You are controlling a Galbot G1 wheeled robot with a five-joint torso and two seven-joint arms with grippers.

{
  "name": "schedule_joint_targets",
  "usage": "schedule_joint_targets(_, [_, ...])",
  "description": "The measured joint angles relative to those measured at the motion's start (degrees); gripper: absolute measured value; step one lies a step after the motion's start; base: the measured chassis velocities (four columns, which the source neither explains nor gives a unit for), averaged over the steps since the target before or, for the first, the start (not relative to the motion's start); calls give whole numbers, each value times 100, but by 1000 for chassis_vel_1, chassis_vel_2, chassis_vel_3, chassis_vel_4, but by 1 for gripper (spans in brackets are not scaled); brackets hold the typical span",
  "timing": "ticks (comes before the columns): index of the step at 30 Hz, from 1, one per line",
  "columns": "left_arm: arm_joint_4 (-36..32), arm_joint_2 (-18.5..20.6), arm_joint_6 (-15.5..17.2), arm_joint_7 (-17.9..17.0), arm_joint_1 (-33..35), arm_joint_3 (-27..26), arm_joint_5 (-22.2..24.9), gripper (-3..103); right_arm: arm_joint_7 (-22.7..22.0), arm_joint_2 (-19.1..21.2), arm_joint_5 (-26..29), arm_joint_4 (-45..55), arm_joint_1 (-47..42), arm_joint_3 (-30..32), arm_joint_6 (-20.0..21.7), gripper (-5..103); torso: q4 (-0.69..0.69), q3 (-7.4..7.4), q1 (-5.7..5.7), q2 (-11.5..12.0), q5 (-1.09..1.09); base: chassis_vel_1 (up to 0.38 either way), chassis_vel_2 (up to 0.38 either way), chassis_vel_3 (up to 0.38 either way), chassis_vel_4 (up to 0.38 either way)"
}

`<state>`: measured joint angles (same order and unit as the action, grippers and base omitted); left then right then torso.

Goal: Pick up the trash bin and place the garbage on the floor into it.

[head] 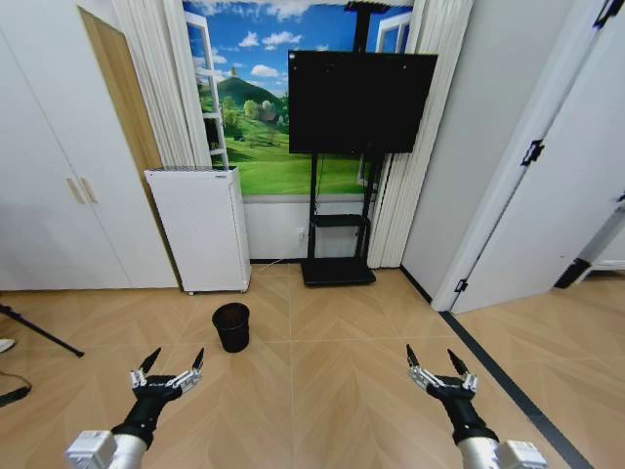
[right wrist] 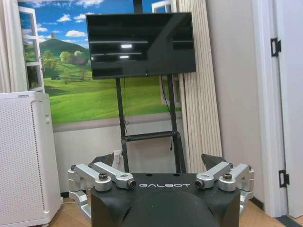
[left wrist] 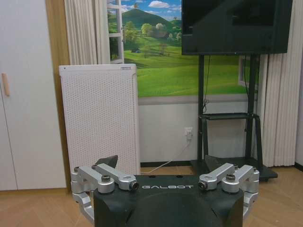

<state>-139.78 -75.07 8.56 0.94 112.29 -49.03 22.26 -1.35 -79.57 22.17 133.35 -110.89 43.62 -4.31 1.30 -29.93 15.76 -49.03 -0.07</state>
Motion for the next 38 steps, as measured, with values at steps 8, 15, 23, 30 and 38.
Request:
schedule_joint_targets(8, [0,-1,0,-2,1,0,0,100,1,0,0,0,-2,0,0,100,1,1,-4,-1,10,191,-142,-225,205])
schedule_joint_targets(15, [0,0,0,0,-1,0,0,100,0,0,0,0,3,0,0,100,-1,-2,3,5,9,-55,13,31,-16])
schedule_joint_targets(23, [0,0,0,-1,0,0,0,100,0,0,0,0,1,0,0,100,0,1,0,4,7,-6,9,11,-4])
schedule_joint_targets(30, [0,0,0,-1,0,1,0,100,0,0,0,0,0,0,0,100,0,1,-1,4,8,0,0,0,0])
schedule_joint_targets(38, [0,0,0,-1,0,1,0,100,0,0,0,0,0,0,0,100,0,1,-1,3,8,53,67,-62,-66])
